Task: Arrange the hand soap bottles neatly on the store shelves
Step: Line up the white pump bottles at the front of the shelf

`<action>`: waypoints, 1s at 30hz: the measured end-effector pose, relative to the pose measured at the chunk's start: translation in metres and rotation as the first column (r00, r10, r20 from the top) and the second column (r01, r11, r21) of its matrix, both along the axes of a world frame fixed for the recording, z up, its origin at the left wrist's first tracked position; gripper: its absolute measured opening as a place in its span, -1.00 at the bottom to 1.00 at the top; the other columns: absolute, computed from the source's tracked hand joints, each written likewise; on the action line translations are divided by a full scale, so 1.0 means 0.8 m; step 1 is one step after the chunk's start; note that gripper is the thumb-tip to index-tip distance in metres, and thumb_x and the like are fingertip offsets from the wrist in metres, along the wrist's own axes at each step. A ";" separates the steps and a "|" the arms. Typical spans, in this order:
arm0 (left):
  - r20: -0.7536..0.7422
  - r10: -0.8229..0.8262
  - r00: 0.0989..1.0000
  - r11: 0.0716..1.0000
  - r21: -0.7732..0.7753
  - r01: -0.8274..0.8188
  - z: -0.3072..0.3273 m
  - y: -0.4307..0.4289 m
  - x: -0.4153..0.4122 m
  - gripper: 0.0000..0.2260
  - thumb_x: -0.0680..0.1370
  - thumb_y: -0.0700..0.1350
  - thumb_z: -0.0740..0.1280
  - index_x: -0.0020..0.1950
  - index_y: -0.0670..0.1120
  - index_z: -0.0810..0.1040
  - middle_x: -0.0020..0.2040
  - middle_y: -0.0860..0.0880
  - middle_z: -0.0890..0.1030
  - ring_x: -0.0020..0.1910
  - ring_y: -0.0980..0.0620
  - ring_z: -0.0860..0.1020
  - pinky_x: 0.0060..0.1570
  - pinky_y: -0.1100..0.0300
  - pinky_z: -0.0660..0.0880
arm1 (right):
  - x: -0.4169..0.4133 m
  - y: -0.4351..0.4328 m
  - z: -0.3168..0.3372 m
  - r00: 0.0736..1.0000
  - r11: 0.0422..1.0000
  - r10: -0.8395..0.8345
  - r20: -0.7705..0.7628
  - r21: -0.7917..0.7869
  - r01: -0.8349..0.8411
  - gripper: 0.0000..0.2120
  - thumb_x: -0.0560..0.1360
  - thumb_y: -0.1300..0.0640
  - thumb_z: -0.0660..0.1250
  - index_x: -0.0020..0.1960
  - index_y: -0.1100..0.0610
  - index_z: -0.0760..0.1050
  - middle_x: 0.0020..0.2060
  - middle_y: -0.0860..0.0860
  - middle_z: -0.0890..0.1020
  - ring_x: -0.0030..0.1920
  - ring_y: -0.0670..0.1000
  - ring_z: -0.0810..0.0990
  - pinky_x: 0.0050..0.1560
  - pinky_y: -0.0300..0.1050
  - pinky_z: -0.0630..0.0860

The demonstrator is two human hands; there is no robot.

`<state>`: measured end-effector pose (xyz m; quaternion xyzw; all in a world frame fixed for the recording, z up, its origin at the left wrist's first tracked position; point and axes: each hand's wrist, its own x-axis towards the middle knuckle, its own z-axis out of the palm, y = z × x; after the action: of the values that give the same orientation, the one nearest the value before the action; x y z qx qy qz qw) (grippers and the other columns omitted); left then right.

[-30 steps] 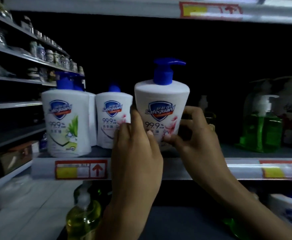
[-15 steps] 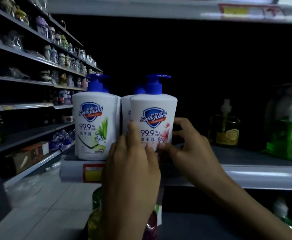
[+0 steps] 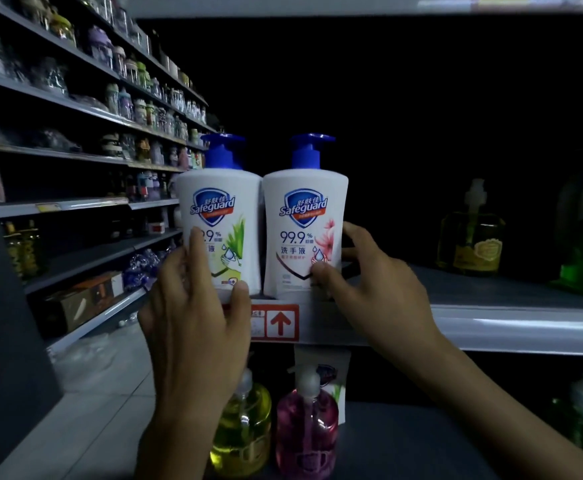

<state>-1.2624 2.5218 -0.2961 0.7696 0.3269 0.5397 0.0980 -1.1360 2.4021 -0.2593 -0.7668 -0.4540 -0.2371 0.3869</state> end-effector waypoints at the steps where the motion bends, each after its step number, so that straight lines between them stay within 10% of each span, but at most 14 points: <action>1: -0.025 0.013 1.000 1.000 0.017 -0.012 -0.001 0.003 0.000 -0.36 0.53 0.12 0.17 0.54 0.05 -0.01 0.48 -0.10 0.21 0.41 -0.12 0.22 0.34 -0.17 0.18 | -0.001 0.001 0.000 1.000 1.000 -0.005 0.011 -0.002 0.005 -0.49 0.51 -0.23 0.24 0.40 -0.12 0.24 0.16 -0.16 0.62 0.01 -0.06 0.65 0.05 0.08 0.55; 7: 0.144 -0.059 0.988 0.998 0.039 0.054 -0.016 0.006 -0.003 -0.44 0.56 -0.06 0.26 0.53 0.01 0.16 0.44 -0.08 0.28 0.33 0.08 0.28 0.28 0.20 0.32 | -0.001 0.001 -0.008 0.997 0.995 0.027 0.071 0.098 -0.034 -0.52 0.53 -0.12 0.28 0.41 -0.04 0.30 0.18 -0.07 0.61 0.15 0.01 0.58 0.14 0.06 0.51; 13: 0.273 -0.106 0.956 0.994 0.056 0.094 -0.101 -0.025 -0.031 -0.73 0.44 -0.18 0.24 0.13 -0.02 0.47 0.04 0.02 0.42 -0.07 0.08 0.47 -0.08 0.46 0.35 | -0.009 -0.061 -0.122 0.994 0.846 0.082 0.073 0.522 -0.108 -0.79 0.50 0.24 0.25 0.08 0.01 0.42 -0.09 0.02 0.53 -0.07 -0.11 0.50 0.01 -0.45 0.35; 20: -0.058 -0.207 0.976 0.870 -0.468 0.157 -0.166 0.011 -0.015 -0.54 0.40 -0.20 0.43 0.25 0.06 0.41 0.11 -0.03 0.39 0.03 -0.01 0.49 -0.08 0.16 0.42 | 0.022 -0.030 -0.222 0.853 0.975 0.146 -0.501 -0.072 -0.209 -0.61 0.46 0.27 0.33 0.19 -0.05 0.36 0.06 -0.02 0.50 -0.01 -0.13 0.50 -0.19 -0.48 0.34; 28: -0.173 -0.174 0.969 0.850 -0.524 0.059 -0.173 0.016 -0.005 -0.39 0.37 -0.13 0.48 0.35 0.13 0.33 0.13 -0.01 0.32 0.04 0.01 0.43 -0.03 0.18 0.38 | 0.024 -0.013 -0.236 0.814 0.943 0.222 -0.537 -0.092 -0.319 -0.25 0.36 0.13 0.51 0.42 -0.11 0.21 0.07 -0.11 0.45 0.11 -0.05 0.44 -0.09 -0.34 0.34; 30: -0.202 -0.037 0.979 0.944 -0.327 -0.032 -0.176 0.003 -0.006 -0.57 0.37 -0.16 0.45 0.20 0.03 0.43 0.07 -0.03 0.35 0.00 -0.05 0.48 -0.14 0.20 0.39 | 0.026 -0.008 -0.241 0.799 0.942 0.243 -0.550 -0.062 -0.329 -0.22 0.33 0.09 0.54 0.43 -0.10 0.21 0.16 -0.07 0.52 0.14 -0.01 0.51 -0.04 -0.28 0.37</action>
<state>-1.2675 2.5239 -0.4370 0.7944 0.4197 0.3951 0.1914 -1.1156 2.3957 -0.4521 -0.7522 -0.4555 0.0829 0.4688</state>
